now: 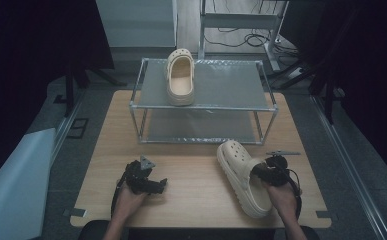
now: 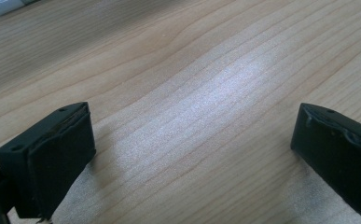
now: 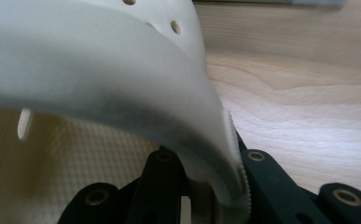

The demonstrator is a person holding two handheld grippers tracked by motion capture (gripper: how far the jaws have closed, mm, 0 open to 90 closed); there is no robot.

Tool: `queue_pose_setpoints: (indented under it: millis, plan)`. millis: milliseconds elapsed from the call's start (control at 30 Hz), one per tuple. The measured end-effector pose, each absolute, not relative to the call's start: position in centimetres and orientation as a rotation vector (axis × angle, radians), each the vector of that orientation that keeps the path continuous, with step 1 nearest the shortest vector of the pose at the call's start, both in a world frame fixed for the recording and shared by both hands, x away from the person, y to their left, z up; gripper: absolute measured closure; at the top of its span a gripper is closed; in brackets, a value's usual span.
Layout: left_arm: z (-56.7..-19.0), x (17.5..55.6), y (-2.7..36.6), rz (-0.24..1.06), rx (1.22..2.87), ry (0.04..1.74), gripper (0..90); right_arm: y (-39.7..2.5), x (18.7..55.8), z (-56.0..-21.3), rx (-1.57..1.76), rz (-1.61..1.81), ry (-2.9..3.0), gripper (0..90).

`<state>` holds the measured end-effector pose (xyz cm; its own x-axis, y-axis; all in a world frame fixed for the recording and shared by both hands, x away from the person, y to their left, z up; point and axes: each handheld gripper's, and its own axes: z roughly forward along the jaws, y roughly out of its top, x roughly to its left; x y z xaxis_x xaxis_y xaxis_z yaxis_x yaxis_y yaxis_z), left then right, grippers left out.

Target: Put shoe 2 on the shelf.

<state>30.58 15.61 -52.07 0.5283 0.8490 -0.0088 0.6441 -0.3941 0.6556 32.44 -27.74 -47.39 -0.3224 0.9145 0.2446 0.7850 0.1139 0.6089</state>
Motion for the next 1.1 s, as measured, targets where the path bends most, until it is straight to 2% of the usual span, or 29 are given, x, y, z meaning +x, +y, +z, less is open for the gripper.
queue_pose_setpoints:
  millis: [333, 1100]
  plan:
    - [-52.0, 30.6, 15.7, 0.429, 2.157, 1.205, 0.0, -28.4, 32.7, -47.0, 1.773, 1.163, 2.208, 83.2]
    - [-52.1, 30.7, 15.6, 0.421, 2.156, 1.21, 0.0, -28.2, 33.6, -41.0, 1.848, 1.556, 2.191, 82.9]
